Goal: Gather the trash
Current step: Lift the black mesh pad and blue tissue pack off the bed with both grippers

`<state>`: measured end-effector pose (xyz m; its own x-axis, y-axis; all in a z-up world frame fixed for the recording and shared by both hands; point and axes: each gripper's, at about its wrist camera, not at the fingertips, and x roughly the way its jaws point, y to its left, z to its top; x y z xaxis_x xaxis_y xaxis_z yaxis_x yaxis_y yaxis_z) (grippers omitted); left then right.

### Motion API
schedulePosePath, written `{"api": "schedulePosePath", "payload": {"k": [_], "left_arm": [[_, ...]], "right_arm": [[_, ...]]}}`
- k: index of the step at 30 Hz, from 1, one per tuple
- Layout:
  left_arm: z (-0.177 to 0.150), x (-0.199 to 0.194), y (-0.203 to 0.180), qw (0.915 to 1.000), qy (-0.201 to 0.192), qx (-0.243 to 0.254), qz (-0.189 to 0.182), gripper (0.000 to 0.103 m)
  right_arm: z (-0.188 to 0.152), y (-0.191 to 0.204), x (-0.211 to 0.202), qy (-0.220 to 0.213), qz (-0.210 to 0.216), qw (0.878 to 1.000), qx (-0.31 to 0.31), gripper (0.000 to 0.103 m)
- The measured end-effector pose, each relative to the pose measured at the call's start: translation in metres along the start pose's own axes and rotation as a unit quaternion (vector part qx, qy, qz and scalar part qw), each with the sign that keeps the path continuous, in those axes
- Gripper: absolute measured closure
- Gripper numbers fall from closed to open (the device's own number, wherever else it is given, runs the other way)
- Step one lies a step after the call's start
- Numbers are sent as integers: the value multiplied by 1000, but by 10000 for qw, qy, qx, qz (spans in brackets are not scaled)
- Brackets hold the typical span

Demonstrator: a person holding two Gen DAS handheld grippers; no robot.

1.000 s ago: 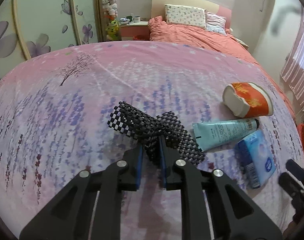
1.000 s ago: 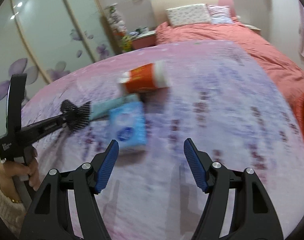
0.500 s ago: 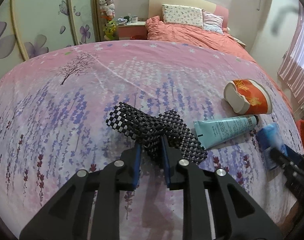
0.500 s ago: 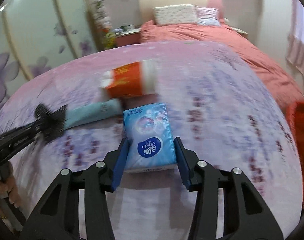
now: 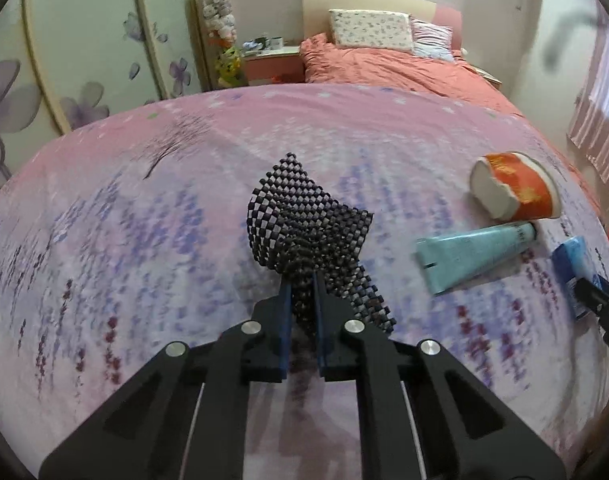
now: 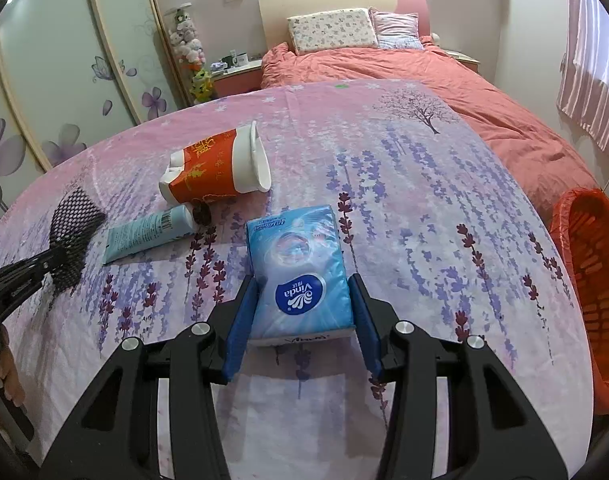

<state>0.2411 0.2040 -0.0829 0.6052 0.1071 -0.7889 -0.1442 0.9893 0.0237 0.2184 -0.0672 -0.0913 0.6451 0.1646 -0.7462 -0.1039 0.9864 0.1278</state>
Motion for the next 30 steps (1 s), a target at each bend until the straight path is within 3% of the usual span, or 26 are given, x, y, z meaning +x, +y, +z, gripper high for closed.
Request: {"api": "schedulePosePath", "payload": {"k": [2, 7, 10, 15, 17, 18, 21, 30], "left_arm": [[0, 0, 6, 9999, 7, -103, -60, 88], [2, -1, 9, 9995, -112, -290, -98, 48], [8, 2, 5, 9995, -105, -268, -115, 45], [14, 12, 0, 9996, -76, -268, -38, 47], [14, 12, 0, 9996, -118, -251, -31, 63], [13, 11, 0, 9997, -115, -218, -81, 77], [6, 5, 2, 9991, -110, -117, -403, 92], [-14, -5, -4, 9984, -135, -88, -535, 84]], "right_arm": [[-1, -3, -1, -3, -1, 10000, -8, 56], [-1, -1, -1, 21, 78, 10000, 37, 51], [2, 0, 1, 81, 152, 9998, 95, 46], [10, 4, 9, 120, 119, 9998, 118, 43], [11, 5, 13, 104, 47, 9999, 69, 49], [11, 6, 12, 109, 26, 9999, 30, 51], [7, 5, 9, 105, -42, 9999, -63, 53], [0, -7, 4, 112, -12, 9999, 6, 52]]}}
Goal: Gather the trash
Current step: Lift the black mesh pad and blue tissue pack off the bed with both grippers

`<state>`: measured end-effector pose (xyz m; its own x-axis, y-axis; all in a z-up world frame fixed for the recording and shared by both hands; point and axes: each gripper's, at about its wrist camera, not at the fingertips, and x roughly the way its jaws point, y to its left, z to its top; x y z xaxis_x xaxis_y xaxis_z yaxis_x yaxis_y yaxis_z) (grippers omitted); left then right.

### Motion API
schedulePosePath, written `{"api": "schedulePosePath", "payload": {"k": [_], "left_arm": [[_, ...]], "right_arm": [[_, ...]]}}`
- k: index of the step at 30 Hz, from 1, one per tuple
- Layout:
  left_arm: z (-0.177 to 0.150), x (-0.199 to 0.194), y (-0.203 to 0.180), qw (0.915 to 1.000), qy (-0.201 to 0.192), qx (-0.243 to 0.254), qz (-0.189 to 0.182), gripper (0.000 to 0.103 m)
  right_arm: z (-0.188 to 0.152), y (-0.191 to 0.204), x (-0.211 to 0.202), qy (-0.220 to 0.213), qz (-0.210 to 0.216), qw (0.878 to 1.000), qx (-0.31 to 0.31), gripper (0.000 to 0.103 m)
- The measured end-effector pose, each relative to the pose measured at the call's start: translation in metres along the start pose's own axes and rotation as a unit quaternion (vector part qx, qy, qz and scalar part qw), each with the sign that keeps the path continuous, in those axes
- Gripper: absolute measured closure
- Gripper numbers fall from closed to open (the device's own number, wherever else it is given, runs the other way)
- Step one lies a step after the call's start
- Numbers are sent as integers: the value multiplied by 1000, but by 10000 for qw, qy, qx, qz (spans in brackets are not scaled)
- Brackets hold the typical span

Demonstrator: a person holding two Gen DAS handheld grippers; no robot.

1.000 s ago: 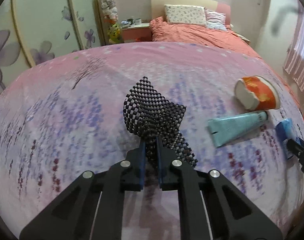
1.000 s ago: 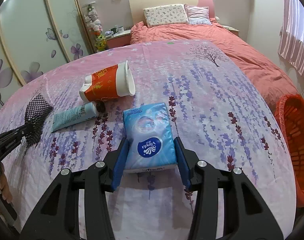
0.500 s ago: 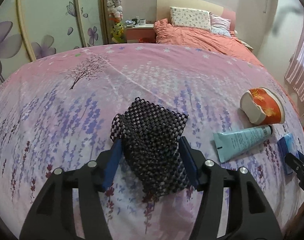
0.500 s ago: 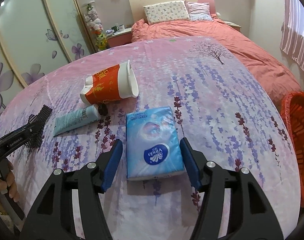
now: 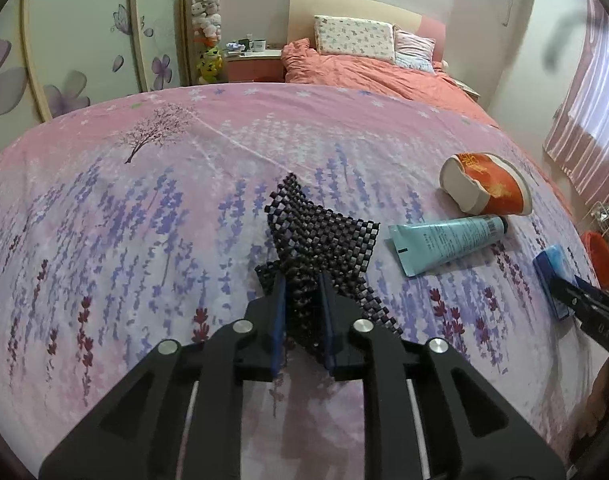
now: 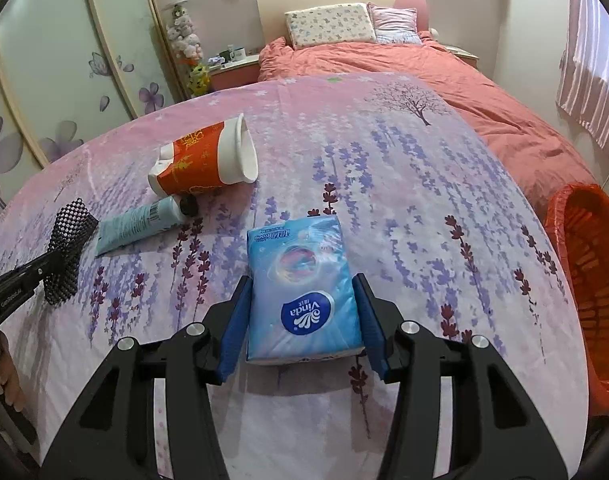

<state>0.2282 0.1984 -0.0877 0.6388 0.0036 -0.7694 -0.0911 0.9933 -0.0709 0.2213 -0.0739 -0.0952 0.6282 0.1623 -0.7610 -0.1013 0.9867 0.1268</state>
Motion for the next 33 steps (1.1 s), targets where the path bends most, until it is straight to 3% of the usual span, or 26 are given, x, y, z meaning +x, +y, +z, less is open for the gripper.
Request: {"api": "schedulePosePath", "payload": {"k": [14, 23, 33], "left_arm": [[-4, 2, -11, 9994, 14, 160, 296, 83], [-2, 2, -1, 10000, 14, -63, 51, 83], [-2, 1, -9, 9996, 19, 195, 193, 77]], "right_arm": [[-2, -1, 0, 23, -48, 10000, -62, 50], [-3, -1, 2, 31, -72, 9999, -88, 50], [-3, -15, -1, -21, 305, 9995, 88, 50]]}}
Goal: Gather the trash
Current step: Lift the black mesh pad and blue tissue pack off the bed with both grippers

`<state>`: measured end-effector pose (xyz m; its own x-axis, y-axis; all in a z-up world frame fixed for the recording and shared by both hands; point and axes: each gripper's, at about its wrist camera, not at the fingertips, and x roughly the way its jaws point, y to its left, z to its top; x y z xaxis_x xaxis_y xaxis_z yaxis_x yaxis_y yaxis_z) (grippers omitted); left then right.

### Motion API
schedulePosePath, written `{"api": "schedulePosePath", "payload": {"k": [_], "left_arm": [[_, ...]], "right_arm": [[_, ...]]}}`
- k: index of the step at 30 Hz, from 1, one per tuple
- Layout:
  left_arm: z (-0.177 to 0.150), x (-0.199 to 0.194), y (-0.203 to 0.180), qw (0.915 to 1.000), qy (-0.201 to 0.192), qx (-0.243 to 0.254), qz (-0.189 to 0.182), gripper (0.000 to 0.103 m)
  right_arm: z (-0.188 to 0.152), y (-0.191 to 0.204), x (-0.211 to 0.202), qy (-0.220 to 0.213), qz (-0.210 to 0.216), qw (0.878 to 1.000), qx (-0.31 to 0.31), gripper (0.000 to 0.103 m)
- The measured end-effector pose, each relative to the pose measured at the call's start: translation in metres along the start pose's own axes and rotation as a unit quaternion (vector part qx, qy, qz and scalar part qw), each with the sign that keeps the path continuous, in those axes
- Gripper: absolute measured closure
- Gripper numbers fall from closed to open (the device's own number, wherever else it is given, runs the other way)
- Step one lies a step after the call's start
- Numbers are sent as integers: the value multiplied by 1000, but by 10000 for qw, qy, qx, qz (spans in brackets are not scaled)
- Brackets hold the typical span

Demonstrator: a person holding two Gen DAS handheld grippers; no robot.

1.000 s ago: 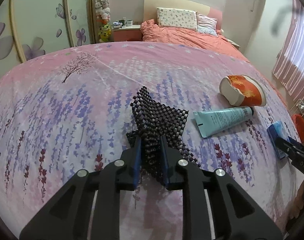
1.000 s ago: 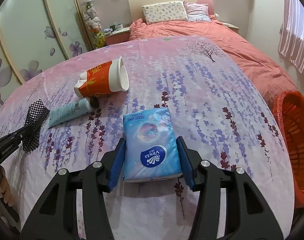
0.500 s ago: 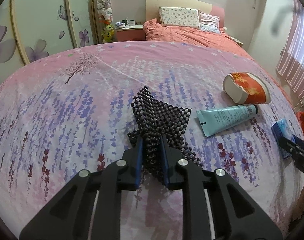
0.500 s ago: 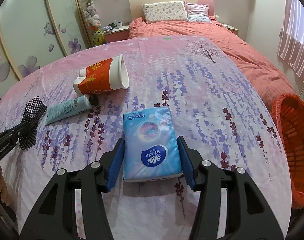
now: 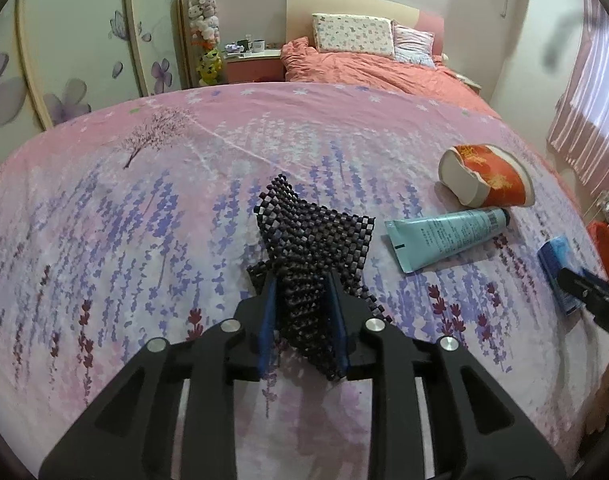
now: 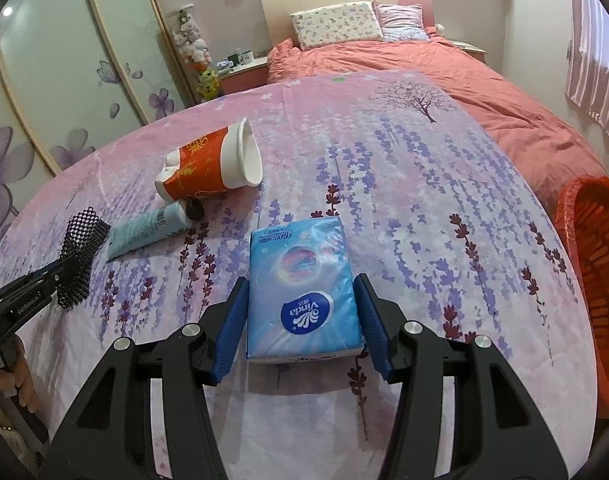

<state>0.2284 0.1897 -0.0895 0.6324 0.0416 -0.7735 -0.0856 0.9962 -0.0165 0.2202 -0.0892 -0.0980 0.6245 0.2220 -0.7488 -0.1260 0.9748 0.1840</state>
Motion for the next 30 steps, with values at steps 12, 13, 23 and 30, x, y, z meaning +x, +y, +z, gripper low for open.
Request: {"api": "schedulePosePath", "payload": {"k": [12, 13, 23, 30], "left_arm": [[6, -13, -13, 9996, -206, 167, 134, 96], [6, -17, -15, 9994, -238, 184, 141, 96], [15, -59, -53, 9965, -575, 550, 240, 96], [28, -84, -85, 9936, -803, 785, 111, 96]], "right_arm": [[-2, -1, -28, -345, -32, 9993, -152, 56], [-1, -3, -31, -373, -36, 9992, -136, 56], [2, -23, -71, -742, -119, 9972, -29, 56], [3, -40, -93, -947, -194, 9953, 54, 56]]}}
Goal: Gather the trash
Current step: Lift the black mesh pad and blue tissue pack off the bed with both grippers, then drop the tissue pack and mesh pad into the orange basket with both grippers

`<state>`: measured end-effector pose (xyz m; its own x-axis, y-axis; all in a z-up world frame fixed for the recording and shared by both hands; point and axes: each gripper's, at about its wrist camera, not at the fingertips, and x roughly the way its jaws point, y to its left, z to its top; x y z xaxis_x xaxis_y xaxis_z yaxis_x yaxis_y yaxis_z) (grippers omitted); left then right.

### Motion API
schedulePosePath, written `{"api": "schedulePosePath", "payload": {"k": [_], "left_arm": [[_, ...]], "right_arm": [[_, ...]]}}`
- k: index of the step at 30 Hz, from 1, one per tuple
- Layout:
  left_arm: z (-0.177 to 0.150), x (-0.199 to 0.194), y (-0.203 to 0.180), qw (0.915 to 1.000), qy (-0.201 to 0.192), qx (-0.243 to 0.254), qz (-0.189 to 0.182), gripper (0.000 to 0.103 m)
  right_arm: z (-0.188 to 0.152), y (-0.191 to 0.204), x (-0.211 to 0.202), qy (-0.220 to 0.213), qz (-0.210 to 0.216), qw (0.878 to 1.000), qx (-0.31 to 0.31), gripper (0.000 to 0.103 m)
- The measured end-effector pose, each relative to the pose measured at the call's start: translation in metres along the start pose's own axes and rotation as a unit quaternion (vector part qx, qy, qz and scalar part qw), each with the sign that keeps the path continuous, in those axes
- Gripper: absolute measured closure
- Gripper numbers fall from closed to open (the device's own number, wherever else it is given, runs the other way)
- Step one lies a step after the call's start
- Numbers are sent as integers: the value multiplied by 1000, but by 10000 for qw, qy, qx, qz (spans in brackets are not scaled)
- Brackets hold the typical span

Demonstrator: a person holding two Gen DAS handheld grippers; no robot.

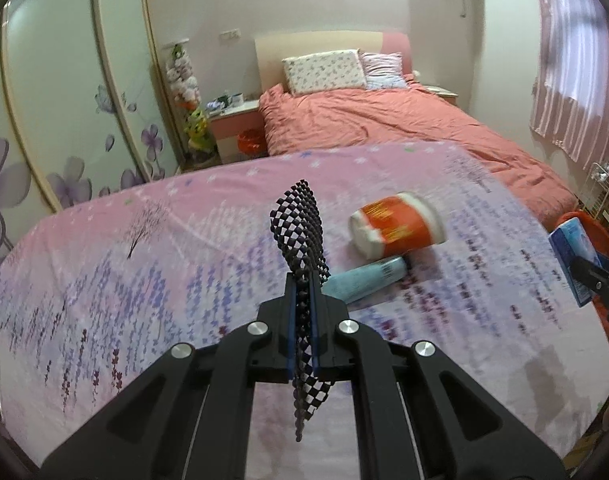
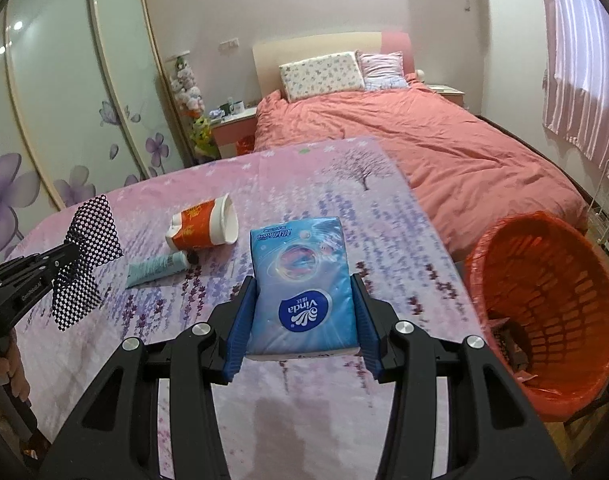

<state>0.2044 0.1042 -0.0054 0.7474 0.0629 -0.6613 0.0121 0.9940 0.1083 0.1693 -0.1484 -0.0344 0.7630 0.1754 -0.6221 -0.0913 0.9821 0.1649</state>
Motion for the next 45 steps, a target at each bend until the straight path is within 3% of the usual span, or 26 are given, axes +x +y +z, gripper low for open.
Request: {"api": "schedulePosePath", "payload": {"k": [6, 13, 22, 33, 40, 44, 45], "left_arm": [[15, -16, -36, 9992, -220, 229, -252, 96], [32, -33, -92, 9933, -447, 386, -997, 96], [49, -41, -185, 9722, -562, 612, -2188, 96], [47, -24, -297, 9458, -252, 895, -3111, 96], [45, -4, -354, 9332, -12, 989, -3455, 96], [43, 9, -377, 9353, 106, 1058, -3374, 93], [42, 13, -378, 9375, 125, 1044, -3316, 84]], "right_arm": [[5, -21, -17, -181, -81, 9997, 157, 56], [7, -58, -37, -412, -240, 9979, 429, 56], [6, -120, -61, -693, -626, 9916, 890, 56], [-3, -193, -61, -734, -1199, 9787, 1495, 56], [-6, -214, -55, -709, -1329, 9745, 1661, 56], [-9, -225, -54, -713, -1313, 9724, 1793, 55], [-9, -227, -52, -701, -1295, 9722, 1821, 55]]}}
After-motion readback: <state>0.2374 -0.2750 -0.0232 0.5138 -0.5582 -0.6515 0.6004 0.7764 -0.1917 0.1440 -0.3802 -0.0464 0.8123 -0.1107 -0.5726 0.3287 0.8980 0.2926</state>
